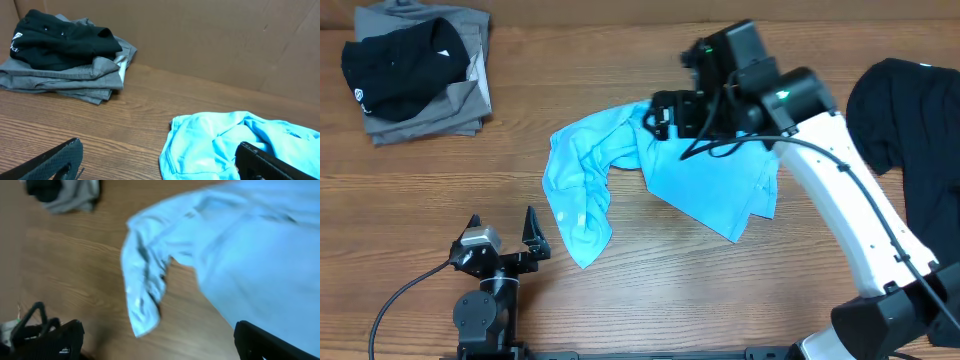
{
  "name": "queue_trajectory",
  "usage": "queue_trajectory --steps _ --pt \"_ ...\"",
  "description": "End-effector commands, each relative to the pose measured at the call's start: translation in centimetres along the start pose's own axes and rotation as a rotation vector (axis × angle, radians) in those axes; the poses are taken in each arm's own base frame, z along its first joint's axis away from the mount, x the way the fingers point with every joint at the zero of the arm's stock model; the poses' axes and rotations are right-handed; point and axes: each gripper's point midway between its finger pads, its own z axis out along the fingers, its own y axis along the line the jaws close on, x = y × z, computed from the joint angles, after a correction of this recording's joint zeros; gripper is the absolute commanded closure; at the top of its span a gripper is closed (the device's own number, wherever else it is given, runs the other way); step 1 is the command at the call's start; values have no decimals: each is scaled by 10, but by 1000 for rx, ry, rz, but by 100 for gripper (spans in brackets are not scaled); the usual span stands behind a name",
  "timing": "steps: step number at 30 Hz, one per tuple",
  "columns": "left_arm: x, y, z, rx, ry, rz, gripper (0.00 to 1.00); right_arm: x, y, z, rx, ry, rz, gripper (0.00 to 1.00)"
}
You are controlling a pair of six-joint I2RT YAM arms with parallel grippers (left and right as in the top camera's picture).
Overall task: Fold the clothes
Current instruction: 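Drag the T-shirt leftward and lay it on the table center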
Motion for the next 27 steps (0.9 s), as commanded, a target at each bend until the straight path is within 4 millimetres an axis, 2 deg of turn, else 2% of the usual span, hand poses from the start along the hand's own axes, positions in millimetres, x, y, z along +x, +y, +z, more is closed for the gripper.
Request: queue_trajectory --steps 1,7,13,16,20,23,27 --pt "-1 1 0 -8 -8 23 0 2 -13 -18 39 -18 25 0" --pt "-1 1 0 -8 -8 23 0 13 -64 -29 259 11 92 0" --pt "0 -3 0 13 -4 11 0 25 -79 -34 342 49 106 0" --pt "4 -27 -2 152 30 -87 0 25 -79 -34 343 50 106 0" --pt "9 -66 -13 374 120 -307 0 25 -79 -32 344 53 107 0" --pt "8 -88 -25 516 158 -323 0 25 -80 -30 345 59 109 0" --pt "-10 -105 -36 622 123 -296 0 26 -82 -27 349 68 111 0"
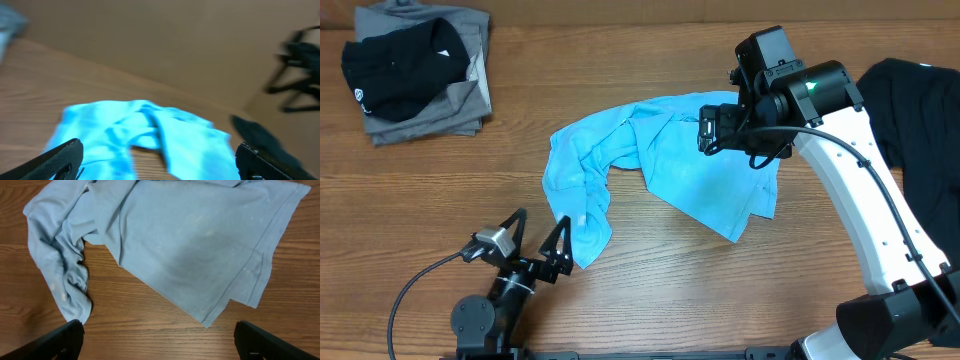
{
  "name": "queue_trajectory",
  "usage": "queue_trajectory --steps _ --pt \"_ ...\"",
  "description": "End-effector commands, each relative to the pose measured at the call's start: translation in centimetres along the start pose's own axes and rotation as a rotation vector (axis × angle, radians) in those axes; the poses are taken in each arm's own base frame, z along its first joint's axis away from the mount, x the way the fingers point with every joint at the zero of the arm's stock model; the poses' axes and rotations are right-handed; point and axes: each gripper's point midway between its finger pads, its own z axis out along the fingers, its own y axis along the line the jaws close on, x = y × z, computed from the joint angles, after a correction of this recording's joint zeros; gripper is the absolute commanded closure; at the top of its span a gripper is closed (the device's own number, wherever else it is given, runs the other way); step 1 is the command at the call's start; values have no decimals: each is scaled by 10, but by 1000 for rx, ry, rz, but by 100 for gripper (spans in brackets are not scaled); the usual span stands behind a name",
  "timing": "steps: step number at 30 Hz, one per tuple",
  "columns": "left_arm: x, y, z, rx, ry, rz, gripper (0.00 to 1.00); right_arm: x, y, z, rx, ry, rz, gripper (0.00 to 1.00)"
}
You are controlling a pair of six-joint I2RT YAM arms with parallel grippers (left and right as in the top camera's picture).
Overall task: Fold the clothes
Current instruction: 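Drag the T-shirt leftward and lay it on the table center, then reach the left gripper to the T-shirt's left edge and grasp it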
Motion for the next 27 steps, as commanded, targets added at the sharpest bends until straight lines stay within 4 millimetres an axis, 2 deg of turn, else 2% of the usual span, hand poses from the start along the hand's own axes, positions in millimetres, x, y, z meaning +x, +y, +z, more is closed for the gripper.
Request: queue_trajectory --steps 1,4,7,12,15,21,27 --pt "-3 -34 -4 155 42 -22 0 -1 -3 -3 10 -15 -1 0" --pt "-29 -49 -10 159 -4 72 0 -2 -4 -3 18 -15 0 0" --pt "-56 -52 -17 73 -20 137 0 -4 -11 -3 59 -28 1 0" --pt "-84 -53 -20 -79 102 153 0 -4 -12 -3 64 -30 4 0" --pt "-92 -52 -19 -158 235 113 0 -4 -12 -3 64 -30 4 0" --pt "-100 -28 -27 -437 491 34 0 -5 -13 -3 63 -35 6 0" --pt "-92 -30 -29 -514 620 36 0 -10 -18 -4 65 -45 23 0"
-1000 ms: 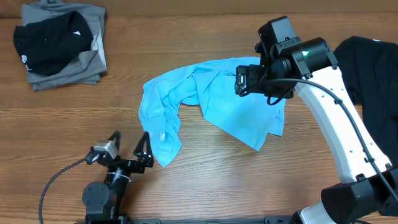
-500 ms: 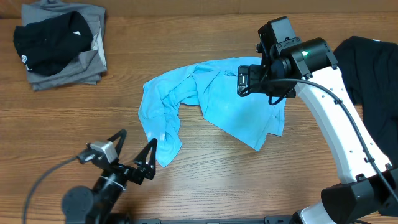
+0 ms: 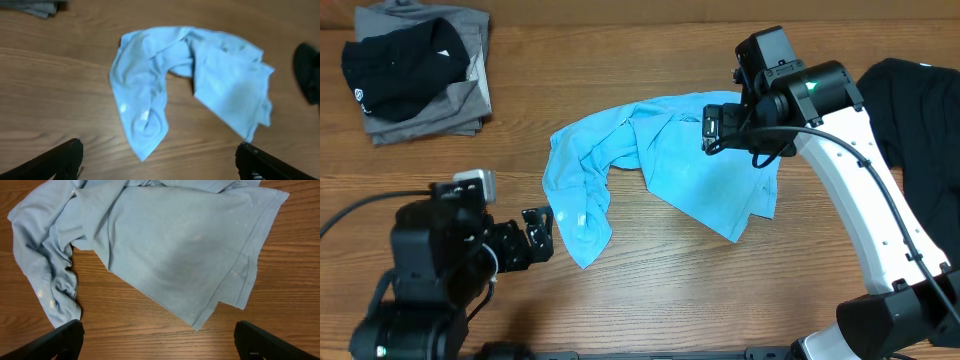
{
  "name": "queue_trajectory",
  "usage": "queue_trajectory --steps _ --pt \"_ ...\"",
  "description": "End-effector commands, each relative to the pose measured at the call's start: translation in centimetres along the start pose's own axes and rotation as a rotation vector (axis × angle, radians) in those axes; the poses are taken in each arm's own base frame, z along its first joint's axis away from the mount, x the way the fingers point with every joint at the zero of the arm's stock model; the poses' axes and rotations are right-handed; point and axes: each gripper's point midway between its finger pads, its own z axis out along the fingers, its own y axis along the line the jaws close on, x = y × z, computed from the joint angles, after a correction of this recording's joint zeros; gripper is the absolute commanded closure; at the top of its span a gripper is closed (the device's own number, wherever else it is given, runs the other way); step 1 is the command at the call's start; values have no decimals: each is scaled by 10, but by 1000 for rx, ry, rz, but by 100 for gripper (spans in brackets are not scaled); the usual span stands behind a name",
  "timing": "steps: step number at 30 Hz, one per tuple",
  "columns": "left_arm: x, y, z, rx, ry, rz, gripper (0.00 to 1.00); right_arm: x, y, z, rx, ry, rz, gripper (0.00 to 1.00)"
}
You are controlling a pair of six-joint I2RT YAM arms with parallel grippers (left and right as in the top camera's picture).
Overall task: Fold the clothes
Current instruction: 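Reach the left gripper to the T-shirt's left edge and grasp it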
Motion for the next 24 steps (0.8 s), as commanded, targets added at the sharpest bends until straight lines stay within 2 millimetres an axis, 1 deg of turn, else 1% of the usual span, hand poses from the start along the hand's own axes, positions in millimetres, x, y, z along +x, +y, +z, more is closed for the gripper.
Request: queue_trajectory --steps 1,4,6,8,12,16,18,21,24 --pt "-5 8 -5 -100 -20 9 0 -6 -9 -3 13 -22 22 0" --pt "4 13 -3 -178 4 7 0 -8 -16 -4 19 -25 41 0" --pt "11 13 -2 -208 20 12 0 -10 -22 -4 22 -28 57 0" --pt "16 3 2 -183 38 29 0 -13 -28 -5 27 -30 74 0" --pt "13 -22 11 -103 36 67 0 -15 -38 -5 36 -31 101 0" --pt "17 -37 22 -43 82 69 0 -15 -44 -5 42 -25 116 0" --pt "22 -44 31 -21 130 69 0 -14 -45 -5 44 -20 118 0" --pt "36 -42 50 -59 236 65 0 -10 -46 -5 48 -8 123 0" --pt "59 -28 70 -178 379 10 0 -6 -47 -5 54 9 130 0"
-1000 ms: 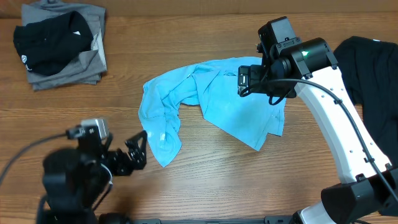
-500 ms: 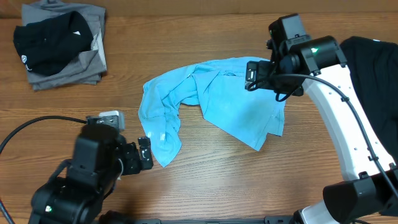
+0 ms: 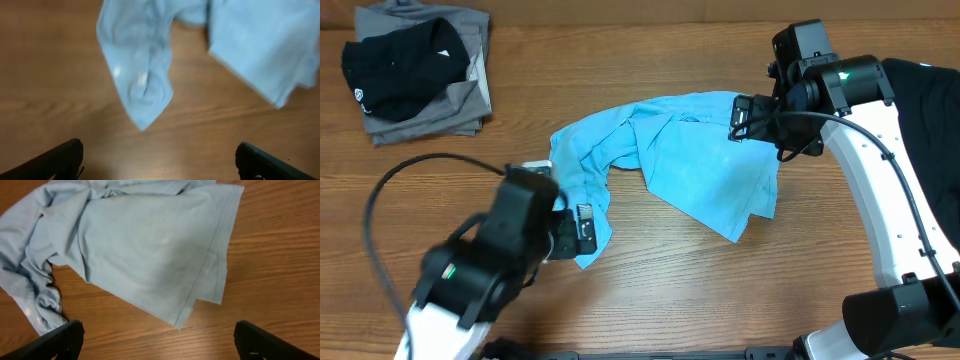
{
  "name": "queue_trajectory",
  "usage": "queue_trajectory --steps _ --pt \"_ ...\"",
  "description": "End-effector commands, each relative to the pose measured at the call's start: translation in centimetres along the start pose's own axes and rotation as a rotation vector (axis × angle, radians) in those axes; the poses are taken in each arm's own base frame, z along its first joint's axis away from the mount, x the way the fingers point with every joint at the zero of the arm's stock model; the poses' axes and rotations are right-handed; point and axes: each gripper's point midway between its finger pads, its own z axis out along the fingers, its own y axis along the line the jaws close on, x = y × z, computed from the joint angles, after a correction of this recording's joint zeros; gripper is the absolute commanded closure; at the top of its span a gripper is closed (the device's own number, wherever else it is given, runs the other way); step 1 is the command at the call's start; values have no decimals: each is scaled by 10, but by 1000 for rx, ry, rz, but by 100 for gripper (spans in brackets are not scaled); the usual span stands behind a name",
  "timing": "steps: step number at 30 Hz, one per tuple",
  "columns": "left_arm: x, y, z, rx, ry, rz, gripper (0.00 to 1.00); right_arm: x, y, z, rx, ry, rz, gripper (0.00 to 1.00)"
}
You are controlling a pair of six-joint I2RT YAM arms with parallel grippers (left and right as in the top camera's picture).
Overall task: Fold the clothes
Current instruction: 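Reach the left gripper to the T-shirt's left edge and grasp it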
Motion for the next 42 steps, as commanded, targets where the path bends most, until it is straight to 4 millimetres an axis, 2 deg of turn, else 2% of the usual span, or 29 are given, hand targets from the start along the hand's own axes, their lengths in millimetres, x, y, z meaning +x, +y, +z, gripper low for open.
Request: queue_trajectory --steps 1,3,9,15,18,26,30,38,42 --pt "16 1 29 -82 166 -81 0 2 -4 -2 13 1 25 0" --pt "24 10 46 -170 243 -108 0 3 -9 -2 32 5 73 0" --pt "42 21 86 -319 409 -130 12 -4 -40 -4 106 -14 228 0" --pt "51 25 112 -379 479 -141 9 -4 -68 -7 131 5 305 0" --pt "54 27 121 -390 493 -140 11 0 -76 -8 145 24 325 0" --pt "65 41 148 -340 496 -166 13 8 -80 1 157 57 324 0" --pt "71 51 155 -341 500 -186 14 11 -80 11 155 72 332 0" --pt "68 47 172 -287 458 -180 16 17 -78 19 139 101 334 0" --pt "74 46 177 -283 482 -185 24 21 -79 23 144 114 335 0"
